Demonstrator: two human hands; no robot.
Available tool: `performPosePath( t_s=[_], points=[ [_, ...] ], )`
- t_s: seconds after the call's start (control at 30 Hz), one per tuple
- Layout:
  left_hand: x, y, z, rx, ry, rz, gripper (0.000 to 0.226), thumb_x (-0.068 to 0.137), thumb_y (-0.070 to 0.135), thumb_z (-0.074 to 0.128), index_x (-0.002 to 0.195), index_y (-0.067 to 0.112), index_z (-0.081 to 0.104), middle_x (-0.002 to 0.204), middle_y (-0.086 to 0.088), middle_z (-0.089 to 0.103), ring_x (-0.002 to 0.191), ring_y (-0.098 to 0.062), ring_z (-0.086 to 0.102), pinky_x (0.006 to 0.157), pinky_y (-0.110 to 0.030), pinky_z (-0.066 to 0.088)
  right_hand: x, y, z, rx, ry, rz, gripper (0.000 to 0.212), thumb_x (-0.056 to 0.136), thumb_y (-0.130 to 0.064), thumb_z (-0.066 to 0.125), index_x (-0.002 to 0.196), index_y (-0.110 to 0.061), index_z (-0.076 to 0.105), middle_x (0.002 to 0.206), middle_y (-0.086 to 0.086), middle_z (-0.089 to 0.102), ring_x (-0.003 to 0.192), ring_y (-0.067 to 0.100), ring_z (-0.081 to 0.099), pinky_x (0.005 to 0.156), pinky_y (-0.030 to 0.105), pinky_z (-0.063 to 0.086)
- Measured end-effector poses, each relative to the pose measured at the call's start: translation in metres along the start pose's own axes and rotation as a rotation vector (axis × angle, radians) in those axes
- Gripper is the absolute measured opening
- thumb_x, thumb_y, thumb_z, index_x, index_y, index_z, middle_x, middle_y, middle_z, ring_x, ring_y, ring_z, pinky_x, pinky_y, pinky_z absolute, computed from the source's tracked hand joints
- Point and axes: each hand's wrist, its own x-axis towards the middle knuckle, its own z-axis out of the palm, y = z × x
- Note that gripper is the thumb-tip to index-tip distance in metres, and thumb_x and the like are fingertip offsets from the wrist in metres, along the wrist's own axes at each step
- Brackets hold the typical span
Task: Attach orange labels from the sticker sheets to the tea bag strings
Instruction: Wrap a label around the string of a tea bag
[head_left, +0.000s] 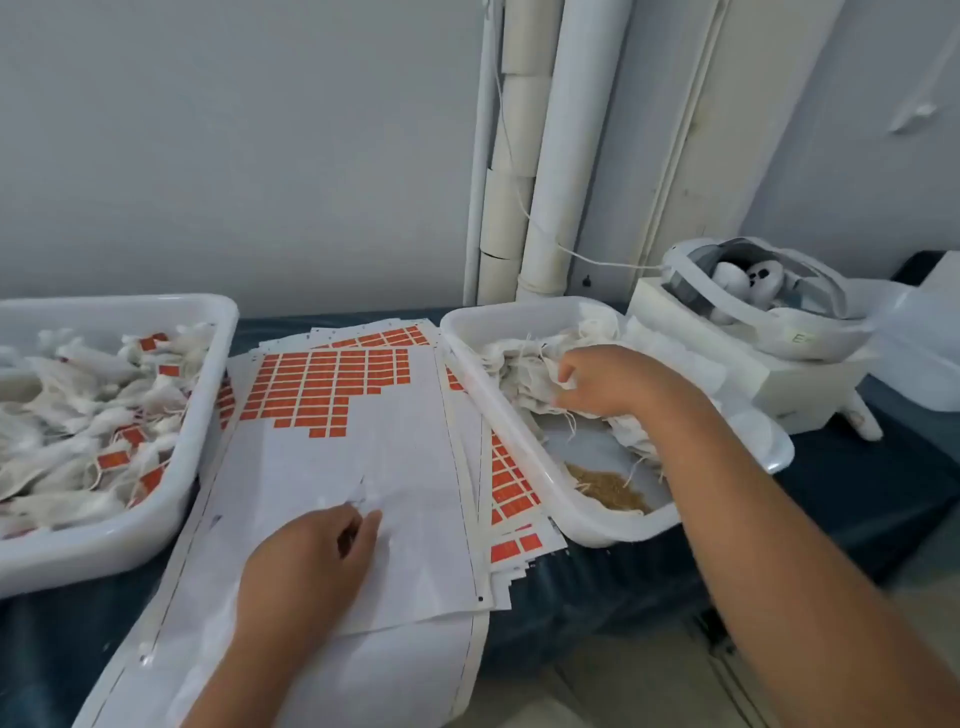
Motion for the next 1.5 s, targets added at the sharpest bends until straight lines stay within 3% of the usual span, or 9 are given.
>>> performPosePath(
  t_s=[0.1, 0.27, 0.53, 0.73, 0.87, 1.0, 1.1, 1.23, 1.5],
  points=[
    [-0.001, 0.0, -0.001, -0.01, -0.004, -0.022, 0.053, 0.096, 0.051, 0.062, 0.053, 0.024, 0.047, 0.047, 0.007, 0.048, 0.044, -0.007, 0.047, 0.042, -0.024, 0.035, 0.026, 0.008, 0.005, -0.131, -0.057, 0.077, 0.054, 0.093, -0.049, 0.07, 0.142, -0.028, 0.057, 0.143, -0.002, 0.06, 0.122, 0.023, 0.06, 0.09, 0.034, 0.047],
    [0.001, 0.001, -0.002, -0.005, -0.016, -0.013, 0.054, 0.092, 0.049, 0.064, 0.049, 0.028, 0.04, 0.044, 0.008, 0.043, 0.042, -0.006, 0.043, 0.042, -0.02, 0.027, 0.047, 0.0, 0.043, -0.102, 0.14, 0.038, 0.038, 0.092, -0.052, 0.068, 0.122, -0.029, 0.066, 0.12, -0.001, 0.07, 0.1, 0.023, 0.064, 0.07, 0.032, 0.041],
    [0.001, 0.0, -0.001, -0.013, -0.046, -0.012, 0.051, 0.094, 0.05, 0.064, 0.052, 0.028, 0.046, 0.045, 0.009, 0.047, 0.044, -0.007, 0.047, 0.044, -0.02, 0.031, 0.059, 0.016, 0.053, -0.174, 0.32, 0.164, 0.027, 0.099, -0.024, 0.061, 0.124, -0.015, 0.057, 0.109, 0.006, 0.069, 0.097, 0.029, 0.067, 0.068, 0.033, 0.041],
    [0.001, 0.0, -0.003, -0.038, -0.043, -0.011, 0.052, 0.094, 0.046, 0.065, 0.052, 0.026, 0.043, 0.046, 0.007, 0.046, 0.044, -0.007, 0.045, 0.043, -0.02, 0.027, 0.055, 0.033, 0.051, 0.047, 0.313, 0.266, 0.045, 0.102, -0.027, 0.057, 0.145, -0.014, 0.052, 0.127, 0.013, 0.067, 0.116, 0.036, 0.063, 0.083, 0.039, 0.049],
    [0.002, -0.001, -0.002, -0.053, -0.024, -0.014, 0.052, 0.094, 0.047, 0.064, 0.053, 0.025, 0.041, 0.046, 0.008, 0.044, 0.044, -0.008, 0.044, 0.043, -0.02, 0.024, 0.043, 0.033, 0.026, 0.161, 0.447, 0.246, 0.02, 0.101, -0.019, 0.057, 0.108, -0.014, 0.075, 0.106, 0.008, 0.074, 0.093, 0.032, 0.065, 0.074, 0.037, 0.051],
    [0.002, -0.003, 0.0, -0.078, -0.025, -0.028, 0.052, 0.098, 0.05, 0.06, 0.056, 0.022, 0.047, 0.048, 0.005, 0.047, 0.046, -0.01, 0.047, 0.043, -0.025, 0.035, 0.006, 0.01, 0.0, 0.416, 0.563, 0.109, 0.019, 0.099, -0.028, 0.062, 0.101, -0.015, 0.075, 0.094, 0.002, 0.072, 0.09, 0.029, 0.066, 0.074, 0.037, 0.049],
    [0.001, -0.001, -0.002, -0.07, -0.02, -0.027, 0.055, 0.097, 0.055, 0.056, 0.054, 0.022, 0.044, 0.046, 0.004, 0.044, 0.044, -0.011, 0.044, 0.042, -0.024, 0.03, -0.037, -0.025, -0.007, 0.711, 0.562, 0.0, 0.016, 0.095, -0.033, 0.063, 0.086, -0.024, 0.074, 0.081, -0.004, 0.072, 0.08, 0.023, 0.071, 0.069, 0.038, 0.055],
    [0.006, 0.004, -0.007, -0.087, -0.06, -0.07, 0.056, 0.097, 0.062, 0.051, 0.056, 0.024, 0.047, 0.048, 0.006, 0.047, 0.046, -0.009, 0.047, 0.046, -0.022, 0.029, -0.099, -0.076, 0.001, 1.061, 0.472, -0.098, 0.011, 0.097, -0.034, 0.066, 0.093, -0.032, 0.076, 0.088, -0.01, 0.077, 0.078, 0.01, 0.075, 0.063, 0.022, 0.059],
    [-0.012, 0.016, -0.023, -0.229, -0.241, -0.161, 0.034, 0.096, 0.04, 0.066, 0.068, 0.024, 0.056, 0.062, 0.005, 0.058, 0.059, -0.014, 0.055, 0.054, -0.024, 0.036, -0.178, -0.152, 0.043, 1.287, 0.183, -0.25, 0.01, 0.099, -0.03, 0.068, 0.094, -0.029, 0.077, 0.085, -0.007, 0.074, 0.071, 0.005, 0.067, 0.068, 0.022, 0.057]
  ],
)
